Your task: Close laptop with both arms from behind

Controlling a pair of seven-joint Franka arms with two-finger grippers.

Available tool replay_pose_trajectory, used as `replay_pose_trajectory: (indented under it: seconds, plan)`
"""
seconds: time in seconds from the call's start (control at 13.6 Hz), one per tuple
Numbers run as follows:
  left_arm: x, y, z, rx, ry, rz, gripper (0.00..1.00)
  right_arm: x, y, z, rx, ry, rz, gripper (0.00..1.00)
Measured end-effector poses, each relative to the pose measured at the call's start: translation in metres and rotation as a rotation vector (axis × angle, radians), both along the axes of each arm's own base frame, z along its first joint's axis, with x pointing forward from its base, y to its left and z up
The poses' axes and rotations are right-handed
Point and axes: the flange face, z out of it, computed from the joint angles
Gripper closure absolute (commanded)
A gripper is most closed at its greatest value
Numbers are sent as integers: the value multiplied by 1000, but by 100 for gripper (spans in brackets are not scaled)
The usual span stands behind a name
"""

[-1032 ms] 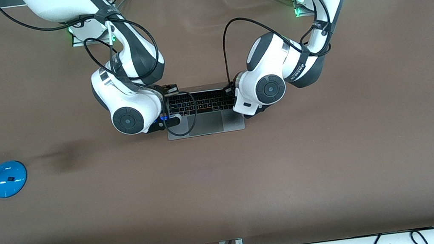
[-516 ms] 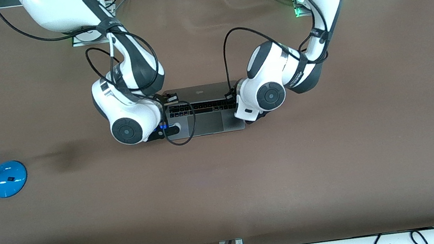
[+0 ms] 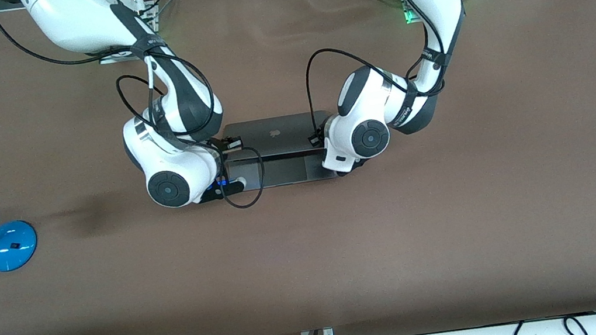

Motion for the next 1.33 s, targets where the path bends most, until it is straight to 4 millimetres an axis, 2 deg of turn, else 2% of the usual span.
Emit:
replay_pose_trajectory:
  seconds: [0.52,1.33]
  plan:
    - [6,1,-22,-4,-30,27,100,20,-16,-46,8,-47,6,100]
    - [7,-2,-53,1,-51,39,100,32,-17,-87,14,-113,-8,100]
